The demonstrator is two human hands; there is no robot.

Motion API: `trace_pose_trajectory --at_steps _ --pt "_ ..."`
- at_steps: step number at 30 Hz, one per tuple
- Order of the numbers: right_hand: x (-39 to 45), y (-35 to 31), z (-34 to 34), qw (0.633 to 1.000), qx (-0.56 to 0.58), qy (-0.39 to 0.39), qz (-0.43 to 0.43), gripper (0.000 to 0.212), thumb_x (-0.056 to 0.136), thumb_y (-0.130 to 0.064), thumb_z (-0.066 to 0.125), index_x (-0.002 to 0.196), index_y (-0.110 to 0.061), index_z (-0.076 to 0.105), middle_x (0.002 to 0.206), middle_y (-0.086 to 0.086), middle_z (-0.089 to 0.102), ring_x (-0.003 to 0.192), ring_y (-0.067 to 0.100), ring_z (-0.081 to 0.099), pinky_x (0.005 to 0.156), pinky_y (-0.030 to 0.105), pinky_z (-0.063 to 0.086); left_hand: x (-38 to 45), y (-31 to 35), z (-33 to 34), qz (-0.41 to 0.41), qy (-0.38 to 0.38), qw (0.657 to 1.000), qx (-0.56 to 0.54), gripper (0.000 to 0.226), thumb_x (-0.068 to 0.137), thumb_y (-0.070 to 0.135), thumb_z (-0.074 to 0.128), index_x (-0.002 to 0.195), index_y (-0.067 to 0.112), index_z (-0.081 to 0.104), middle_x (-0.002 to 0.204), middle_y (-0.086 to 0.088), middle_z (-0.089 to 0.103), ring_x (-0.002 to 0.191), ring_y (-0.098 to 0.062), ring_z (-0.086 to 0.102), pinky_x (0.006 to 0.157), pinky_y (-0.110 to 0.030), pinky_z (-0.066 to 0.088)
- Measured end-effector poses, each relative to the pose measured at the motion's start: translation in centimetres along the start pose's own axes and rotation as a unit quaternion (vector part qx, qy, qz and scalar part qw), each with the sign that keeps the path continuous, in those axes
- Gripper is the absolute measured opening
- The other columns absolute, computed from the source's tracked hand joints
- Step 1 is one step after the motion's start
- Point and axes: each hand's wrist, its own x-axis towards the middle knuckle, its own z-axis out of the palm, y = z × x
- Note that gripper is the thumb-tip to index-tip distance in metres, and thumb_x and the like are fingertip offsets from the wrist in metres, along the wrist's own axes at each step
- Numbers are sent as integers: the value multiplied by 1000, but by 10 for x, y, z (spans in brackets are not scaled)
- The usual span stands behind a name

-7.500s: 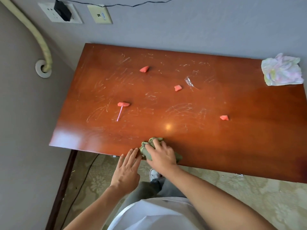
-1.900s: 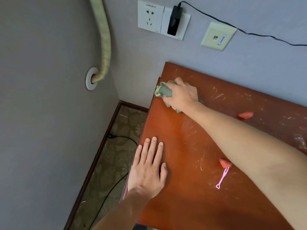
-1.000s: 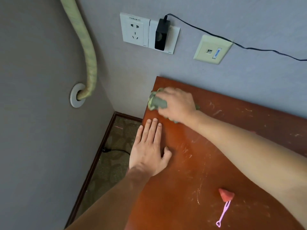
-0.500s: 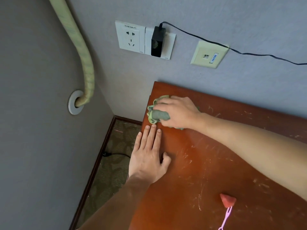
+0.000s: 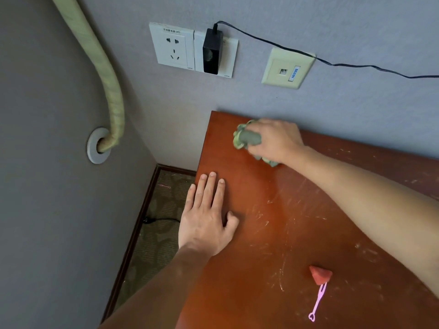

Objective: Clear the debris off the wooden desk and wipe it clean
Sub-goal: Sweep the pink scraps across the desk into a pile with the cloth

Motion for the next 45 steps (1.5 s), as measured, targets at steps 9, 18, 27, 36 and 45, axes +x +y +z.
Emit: trace_pose_trajectory --at_steps 9,18,27,36,45 --pt "-46 -22 14 997 11 26 -73 49 80 -52 68 127 -39 67 126 -11 68 114 25 65 83 36 52 0 0 0 0 2 1000 0 78 98 57 28 166 23 13 174 -4 -6 159 -18 -15 131 -46 1" --pt "-7 26 5 992 28 33 122 41 73 -50 70 112 -36 70 107 -9 69 102 26 68 77 33 48 0 0 2 1 12 1000 6 77 99 56 28 166 23 15 174 -3 -4 160 -18 -14 131 -46 3" --pt "-78 -2 15 996 -11 16 -84 48 79 -55 63 126 -44 66 128 -16 68 109 24 69 80 34 56 -1 0 3 2 23 1000 8 77 98 55 31 165 20 20 174 -5 1 160 -19 -9 131 -46 5" --pt "-66 21 9 996 5 -4 85 48 77 -53 70 122 -37 67 120 -9 69 109 26 68 81 32 49 -1 -1 4 1 30 1000 9 77 97 55 33 165 20 20 174 -4 2 160 -19 -8 131 -46 5" --pt "-52 82 2 978 13 14 207 42 72 -53 67 111 -38 70 104 -6 73 101 29 70 81 35 52 -1 0 7 3 49 999 7 76 97 50 37 164 18 24 174 -6 7 161 -19 -3 130 -47 8"
